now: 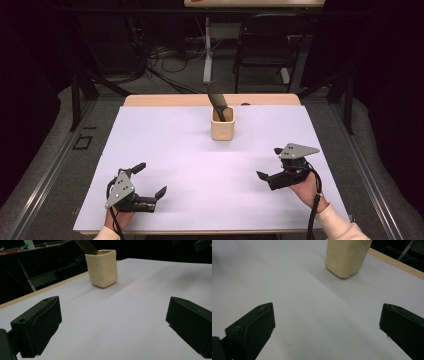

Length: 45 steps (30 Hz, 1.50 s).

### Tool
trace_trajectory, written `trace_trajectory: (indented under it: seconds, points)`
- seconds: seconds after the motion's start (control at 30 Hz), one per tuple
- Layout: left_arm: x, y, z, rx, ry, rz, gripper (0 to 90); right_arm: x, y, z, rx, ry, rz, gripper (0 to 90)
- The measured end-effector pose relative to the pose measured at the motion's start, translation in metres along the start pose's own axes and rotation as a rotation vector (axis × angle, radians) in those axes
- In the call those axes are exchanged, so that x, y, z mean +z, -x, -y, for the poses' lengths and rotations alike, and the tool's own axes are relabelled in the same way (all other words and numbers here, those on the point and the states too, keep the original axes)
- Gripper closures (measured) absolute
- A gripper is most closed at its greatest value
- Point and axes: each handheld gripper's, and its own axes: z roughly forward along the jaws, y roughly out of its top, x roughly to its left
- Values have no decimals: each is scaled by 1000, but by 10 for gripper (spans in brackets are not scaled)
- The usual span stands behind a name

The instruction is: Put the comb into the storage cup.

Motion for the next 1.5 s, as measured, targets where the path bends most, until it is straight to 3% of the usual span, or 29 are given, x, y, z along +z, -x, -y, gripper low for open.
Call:
trace_trajectory:
  seconds: [0.47, 0.93, 1.23, 1.5]
  points:
    - [0, 0, 0, 0, -3, -3, 3, -6, -5, 26, 30, 40, 30, 0]
    - [-1, 0, 1, -9, -2, -7, 1, -14, -14, 49, 9, 81, 93, 0]
    - [-1, 0, 3, -15, -13, -4, 1, -18, -19, 63, 25, 83, 112, 0]
    - [-2, 0, 3, -22, -16, -2, 1, -23, -23, 69, 1, 92, 126, 0]
